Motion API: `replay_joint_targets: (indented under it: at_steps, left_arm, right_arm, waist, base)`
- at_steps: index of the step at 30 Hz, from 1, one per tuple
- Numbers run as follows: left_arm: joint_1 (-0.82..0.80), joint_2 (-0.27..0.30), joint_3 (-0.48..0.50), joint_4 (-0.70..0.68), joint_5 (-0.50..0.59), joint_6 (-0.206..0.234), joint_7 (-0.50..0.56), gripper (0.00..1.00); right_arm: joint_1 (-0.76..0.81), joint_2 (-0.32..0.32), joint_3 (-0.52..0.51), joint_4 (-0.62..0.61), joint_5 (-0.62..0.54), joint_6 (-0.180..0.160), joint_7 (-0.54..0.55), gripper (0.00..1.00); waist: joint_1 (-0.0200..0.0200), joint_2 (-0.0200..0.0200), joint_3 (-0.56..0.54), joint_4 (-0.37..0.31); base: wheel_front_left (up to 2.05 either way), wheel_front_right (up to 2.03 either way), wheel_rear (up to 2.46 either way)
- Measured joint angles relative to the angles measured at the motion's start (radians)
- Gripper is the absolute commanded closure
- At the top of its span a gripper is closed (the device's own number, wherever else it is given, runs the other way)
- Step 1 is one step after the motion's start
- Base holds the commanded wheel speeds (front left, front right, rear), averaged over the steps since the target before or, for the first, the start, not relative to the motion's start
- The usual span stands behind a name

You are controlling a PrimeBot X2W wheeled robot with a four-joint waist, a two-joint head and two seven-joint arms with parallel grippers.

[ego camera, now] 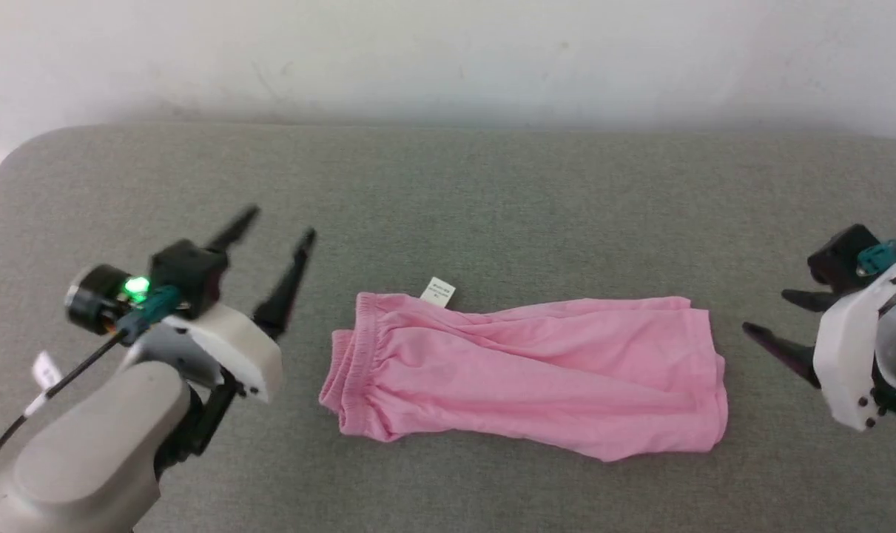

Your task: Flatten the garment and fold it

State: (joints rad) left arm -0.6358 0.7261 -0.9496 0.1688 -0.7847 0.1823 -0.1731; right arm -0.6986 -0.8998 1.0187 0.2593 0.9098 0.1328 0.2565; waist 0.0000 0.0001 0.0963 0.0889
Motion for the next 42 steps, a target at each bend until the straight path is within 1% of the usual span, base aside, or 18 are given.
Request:
replay_joint_targets:
  at_steps: [1,3,6,7,8,10,12,14,17,20,25,28,31,32,33,38,42]
  left_arm:
    - [0.008,0.001,0.026,-0.019,0.016,0.049,-0.037,0.00]
    - [0.039,0.000,0.087,-0.058,0.040,0.139,-0.073,0.00]
    - [0.098,0.002,0.157,-0.116,0.140,0.260,-0.083,0.00]
    - [0.125,-0.005,0.197,-0.146,0.175,0.296,-0.084,0.00]
    - [0.154,-0.016,0.234,-0.178,0.199,0.326,-0.084,0.00]
    - [0.219,-0.049,0.315,-0.240,0.254,0.365,-0.084,0.00]
    - [0.289,-0.093,0.402,-0.293,0.313,0.395,-0.084,0.00]
    - [0.357,-0.145,0.485,-0.336,0.370,0.409,-0.084,0.00]
    - [0.453,-0.230,0.589,-0.376,0.450,0.410,-0.084,0.00]
    - [0.525,-0.309,0.659,-0.394,0.526,0.398,-0.084,0.00]
    - [0.599,-0.408,0.716,-0.374,0.612,0.321,-0.084,0.00]
    - [0.616,-0.430,0.721,-0.343,0.665,0.265,-0.084,0.00]
    - [0.619,-0.467,0.734,-0.324,0.676,0.221,-0.084,0.00]
    - [0.620,-0.472,0.742,-0.320,0.684,0.208,-0.084,0.00]
    - [0.620,-0.477,0.751,-0.319,0.691,0.198,-0.084,0.00]
    - [0.636,-0.503,0.789,-0.316,0.719,0.163,-0.084,0.00]
    - [0.641,-0.515,0.818,-0.315,0.733,0.151,-0.084,0.00]
  right_arm:
    - [-0.002,-0.006,-0.012,-0.008,-0.009,0.000,0.026,0.00]
    - [-0.007,-0.007,-0.032,-0.025,-0.010,0.000,0.084,0.00]
    - [-0.015,-0.006,-0.048,-0.038,-0.010,0.000,0.175,0.00]
    - [-0.014,-0.002,-0.053,-0.039,-0.004,0.000,0.205,0.00]
    - [-0.014,0.002,-0.057,-0.037,0.004,0.000,0.233,0.00]
    - [-0.015,0.011,-0.068,-0.024,0.009,0.000,0.283,0.00]
    - [-0.014,0.027,-0.083,0.005,0.016,0.000,0.322,0.00]
    - [-0.013,0.050,-0.103,0.045,0.027,0.000,0.346,0.00]
    - [-0.010,0.091,-0.133,0.111,0.033,0.000,0.365,0.00]
    - [0.012,0.132,-0.145,0.163,0.033,0.000,0.378,0.00]
    - [0.066,0.205,-0.158,0.235,0.041,-0.001,0.364,0.00]
    - [0.072,0.223,-0.165,0.263,0.040,-0.001,0.348,0.00]
    - [0.073,0.237,-0.164,0.274,0.040,-0.002,0.332,0.00]
    - [0.073,0.239,-0.162,0.274,0.040,-0.003,0.325,0.60]
    - [0.073,0.240,-0.160,0.274,0.040,-0.005,0.315,1.00]
    - [0.072,0.253,-0.134,0.253,0.040,-0.004,0.274,1.00]
    - [0.071,0.237,-0.112,0.214,0.042,-0.004,0.249,1.00]
  waist:
    - [0.0000,0.0000,-0.001,0.006]
    - [0.0000,0.0000,-0.001,0.016]
    - [0.0000,0.0000,0.003,0.030]
    - [0.0001,0.0000,0.006,0.035]
    - [0.0000,0.0000,0.009,0.039]
    - [0.0001,0.0000,0.016,0.047]
    - [0.0000,-0.0001,0.024,0.055]
    - [0.0000,0.0000,0.032,0.064]
    - [0.0000,0.0000,0.045,0.077]
    - [0.0001,0.0000,0.057,0.091]
    - [0.0000,0.0000,0.073,0.110]
    - [-0.0001,0.0000,0.076,0.116]
    - [-0.0001,0.0000,0.076,0.116]
    - [-0.0001,0.0000,0.075,0.114]
    - [-0.0001,0.0000,0.074,0.112]
    - [0.0000,0.0000,0.060,0.098]
    - [0.0001,0.0000,0.046,0.083]
  base:
    - [0.00,0.00,0.00]
    - [0.00,0.00,0.00]
    - [0.00,0.00,0.00]
    - [0.00,0.00,0.00]
    - [0.00,0.00,0.00]
    - [0.00,0.00,0.00]
    - [0.00,0.00,0.00]
    - [0.00,0.00,0.00]
    - [0.00,0.00,0.00]
    - [0.00,0.00,0.00]
    - [0.00,0.00,0.00]
    - [0.00,0.00,0.00]
    - [0.00,0.00,0.00]
    - [0.00,0.00,0.00]
    - [0.00,0.00,0.00]
    - [0.00,0.00,0.00]
    - [0.00,0.00,0.00]
